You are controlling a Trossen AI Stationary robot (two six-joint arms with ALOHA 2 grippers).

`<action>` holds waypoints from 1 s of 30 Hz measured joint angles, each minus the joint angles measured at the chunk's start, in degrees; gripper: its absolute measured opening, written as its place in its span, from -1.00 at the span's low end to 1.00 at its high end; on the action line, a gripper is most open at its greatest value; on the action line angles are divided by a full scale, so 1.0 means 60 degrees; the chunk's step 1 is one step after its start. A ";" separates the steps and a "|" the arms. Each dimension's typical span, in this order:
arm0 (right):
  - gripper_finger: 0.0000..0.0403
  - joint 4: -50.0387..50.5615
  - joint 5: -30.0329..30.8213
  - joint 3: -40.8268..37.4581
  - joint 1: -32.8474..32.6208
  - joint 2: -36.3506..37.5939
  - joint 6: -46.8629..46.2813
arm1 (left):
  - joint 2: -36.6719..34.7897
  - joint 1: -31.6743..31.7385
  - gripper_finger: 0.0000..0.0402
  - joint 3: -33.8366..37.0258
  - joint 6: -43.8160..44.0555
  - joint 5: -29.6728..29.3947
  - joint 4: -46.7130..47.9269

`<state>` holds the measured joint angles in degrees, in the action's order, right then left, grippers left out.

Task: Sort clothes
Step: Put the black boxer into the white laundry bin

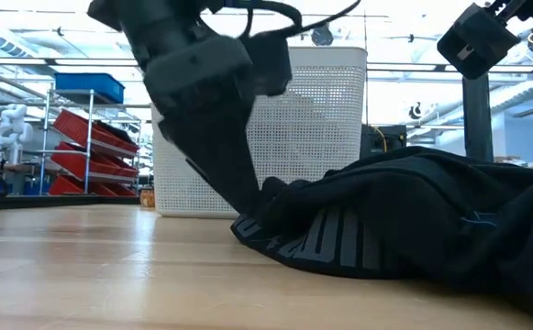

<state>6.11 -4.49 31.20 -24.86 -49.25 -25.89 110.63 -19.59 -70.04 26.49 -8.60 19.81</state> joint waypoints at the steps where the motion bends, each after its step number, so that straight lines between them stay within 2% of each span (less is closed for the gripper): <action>1: 0.34 0.0000 -0.0004 0.0000 0.0003 -0.0003 0.0000 | 0.0061 0.0010 0.31 0.0000 0.0002 0.0000 -0.0076; 5: 0.34 0.0003 0.0000 0.0000 0.0004 -0.0004 -0.0036 | 0.0274 0.0026 0.31 -0.0004 -0.0012 0.0236 -0.0896; 9: 0.34 0.0018 -0.0002 0.0000 0.0004 -0.0004 -0.0050 | 0.0430 0.0012 0.29 -0.0004 -0.0046 0.0402 -0.0820; 11: 0.34 0.0007 -0.0002 0.0000 0.0004 -0.0004 -0.0069 | 0.0438 0.0021 0.22 -0.0004 -0.0046 0.0402 -0.0696; 14: 0.34 0.0017 0.0000 0.0000 0.0004 -0.0004 -0.0076 | 0.0447 0.0021 -0.04 -0.0004 -0.0046 0.0401 -0.0641; 19: 0.34 0.0011 0.0003 0.0000 0.0004 -0.0004 -0.0076 | 0.0294 0.0015 -0.78 -0.0273 -0.0047 0.0742 -0.0547; 20: 0.34 0.0011 0.0000 0.0002 0.0004 -0.0004 -0.0073 | 0.0228 0.0014 -0.88 -0.0362 -0.0043 0.0832 -0.0509; 25: 0.34 -0.0253 0.0000 0.0000 0.0004 -0.0004 -0.0177 | -0.0289 0.0021 -0.93 -0.0789 -0.0049 0.0933 -0.0292; 30: 0.34 -0.0515 -0.0060 0.0000 0.0000 -0.0004 -0.0221 | -0.1396 0.0021 -0.96 -0.1333 -0.0046 0.1114 0.0163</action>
<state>3.02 -4.85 31.20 -24.86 -49.28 -27.22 102.26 -19.46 -78.04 26.22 -1.92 20.79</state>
